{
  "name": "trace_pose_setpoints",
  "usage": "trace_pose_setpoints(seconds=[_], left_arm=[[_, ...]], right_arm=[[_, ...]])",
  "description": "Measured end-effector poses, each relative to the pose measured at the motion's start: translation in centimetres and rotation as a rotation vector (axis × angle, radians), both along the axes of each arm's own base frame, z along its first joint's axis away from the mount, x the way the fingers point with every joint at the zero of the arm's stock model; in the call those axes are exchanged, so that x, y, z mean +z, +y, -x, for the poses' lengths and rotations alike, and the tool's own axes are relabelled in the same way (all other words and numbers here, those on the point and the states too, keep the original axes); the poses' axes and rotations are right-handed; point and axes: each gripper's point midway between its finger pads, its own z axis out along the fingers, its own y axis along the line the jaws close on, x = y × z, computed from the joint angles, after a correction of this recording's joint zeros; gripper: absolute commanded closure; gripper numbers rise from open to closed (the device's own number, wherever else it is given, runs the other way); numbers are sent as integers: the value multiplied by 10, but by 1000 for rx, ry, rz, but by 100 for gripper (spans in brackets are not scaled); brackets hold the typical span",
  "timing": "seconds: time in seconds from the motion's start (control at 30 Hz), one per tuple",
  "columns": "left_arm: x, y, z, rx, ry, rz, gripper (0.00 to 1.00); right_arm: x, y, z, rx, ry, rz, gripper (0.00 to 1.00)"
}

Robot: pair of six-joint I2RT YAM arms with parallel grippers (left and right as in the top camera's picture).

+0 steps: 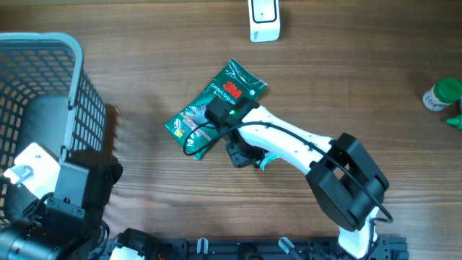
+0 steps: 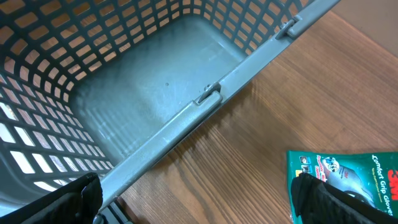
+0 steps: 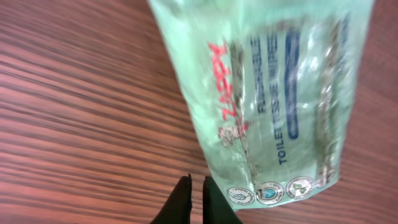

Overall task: Scan the item barcode
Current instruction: 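Reach the right gripper to the light-green wipe pack and grasp it, then lift the wipe pack and hold it under the white scanner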

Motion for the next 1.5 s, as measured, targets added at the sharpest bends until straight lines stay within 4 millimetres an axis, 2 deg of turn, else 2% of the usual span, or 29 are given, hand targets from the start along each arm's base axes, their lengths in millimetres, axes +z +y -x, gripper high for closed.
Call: trace_pose_setpoints(seconds=[0.07,0.17,0.27,0.33,0.43,0.47,0.57,0.7,0.8,0.87,0.9,0.97,1.03,1.1,1.13,1.33,1.4,1.5], left_arm=[[0,0,0,0,0,0,0],[0,0,0,0,0,0,0],[0,0,0,0,0,0,0],[0,0,0,0,0,0,0],[0,0,0,0,0,0,0],[0,0,0,0,0,0,0],[0,0,0,0,0,0,0],[0,0,0,0,0,0,0],[0,0,0,0,-1,0,0],[0,0,0,0,0,0,0],[0,0,0,0,0,0,0],[0,0,0,0,0,0,0],[0,0,0,0,0,0,0],[0,0,0,0,0,0,0],[0,0,0,0,0,0,0],[0,0,0,0,0,0,0],[0,0,0,0,0,0,0],[0,0,0,0,0,0,0]], right_arm=[[7,7,-6,26,-52,-14,43],[8,25,-20,86,-141,-57,42],[0,21,-34,100,-219,-22,50],[-10,10,-40,96,-245,55,52],[-25,5,-39,92,-229,97,55],[-25,5,-39,89,-227,96,61],[-27,1,-37,57,-228,115,95],[-25,1,-37,3,-193,87,95],[-22,11,-35,-100,32,-152,95],[-5,24,-31,-168,255,-450,95],[5,27,-30,-190,320,-541,95],[38,25,-34,-224,449,-805,95],[56,17,-50,-241,451,-957,96],[56,-1,-70,-257,383,-987,96],[59,-3,-77,-228,353,-1028,95],[97,14,-94,-53,258,-1334,95],[121,21,-97,-1,247,-1488,95],[146,25,-98,-61,329,-1612,95]])
